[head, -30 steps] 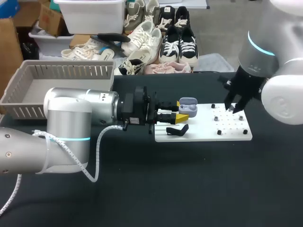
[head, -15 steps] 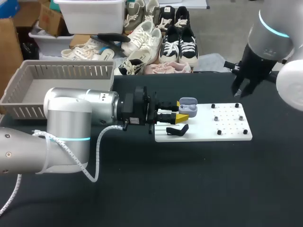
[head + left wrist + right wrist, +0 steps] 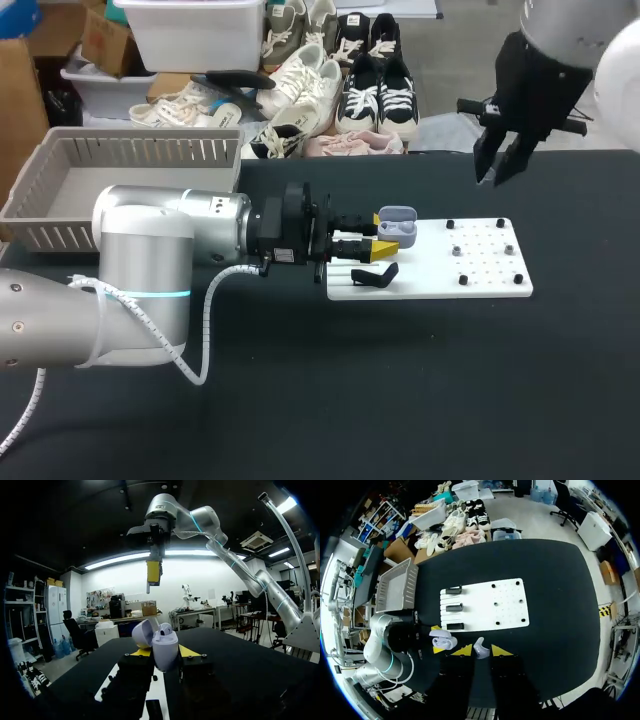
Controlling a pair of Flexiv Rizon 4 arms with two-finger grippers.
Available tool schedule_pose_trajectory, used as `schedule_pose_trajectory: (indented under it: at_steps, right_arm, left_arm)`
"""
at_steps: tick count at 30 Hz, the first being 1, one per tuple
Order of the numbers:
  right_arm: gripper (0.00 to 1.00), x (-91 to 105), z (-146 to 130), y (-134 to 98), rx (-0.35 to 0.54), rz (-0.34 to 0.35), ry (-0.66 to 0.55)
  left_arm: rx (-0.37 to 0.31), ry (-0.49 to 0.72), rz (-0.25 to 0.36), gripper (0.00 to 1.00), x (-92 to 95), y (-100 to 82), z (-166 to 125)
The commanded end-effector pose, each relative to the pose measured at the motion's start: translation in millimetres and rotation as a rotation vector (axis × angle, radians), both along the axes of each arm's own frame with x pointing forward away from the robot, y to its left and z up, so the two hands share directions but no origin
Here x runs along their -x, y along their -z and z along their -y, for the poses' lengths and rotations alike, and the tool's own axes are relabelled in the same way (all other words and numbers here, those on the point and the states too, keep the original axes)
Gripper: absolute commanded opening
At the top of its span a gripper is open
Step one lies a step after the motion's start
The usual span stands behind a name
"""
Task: Pick up each earbud case from the left stands, insert the matching earbuds, close the lid, and place the case in the box.
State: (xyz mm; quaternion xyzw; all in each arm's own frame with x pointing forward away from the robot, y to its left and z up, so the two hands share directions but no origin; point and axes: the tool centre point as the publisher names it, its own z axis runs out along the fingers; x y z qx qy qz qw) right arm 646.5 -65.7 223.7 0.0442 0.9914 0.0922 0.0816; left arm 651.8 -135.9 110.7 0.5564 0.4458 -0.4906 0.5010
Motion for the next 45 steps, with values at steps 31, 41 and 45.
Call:
schedule_pose_trajectory:
  at_steps: [31, 41, 45]
  right_arm:
    - [0.0, 27.2, -64.9, -25.8, 0.057, -0.059, -0.086]
    - [0.0, 43.4, -92.2, -16.9, 0.075, -0.06, -0.163]
    - [0.0, 46.6, -101.8, -12.0, 0.089, -0.053, -0.215]
  left_arm:
    - [0.001, -0.006, 0.002, 0.0, 1.5, 0.2, -0.1]
    - [0.001, -0.006, 0.002, 0.0, 1.5, 0.2, -0.1]
    - [0.001, -0.006, 0.002, 0.0, 1.5, 0.2, -0.1]
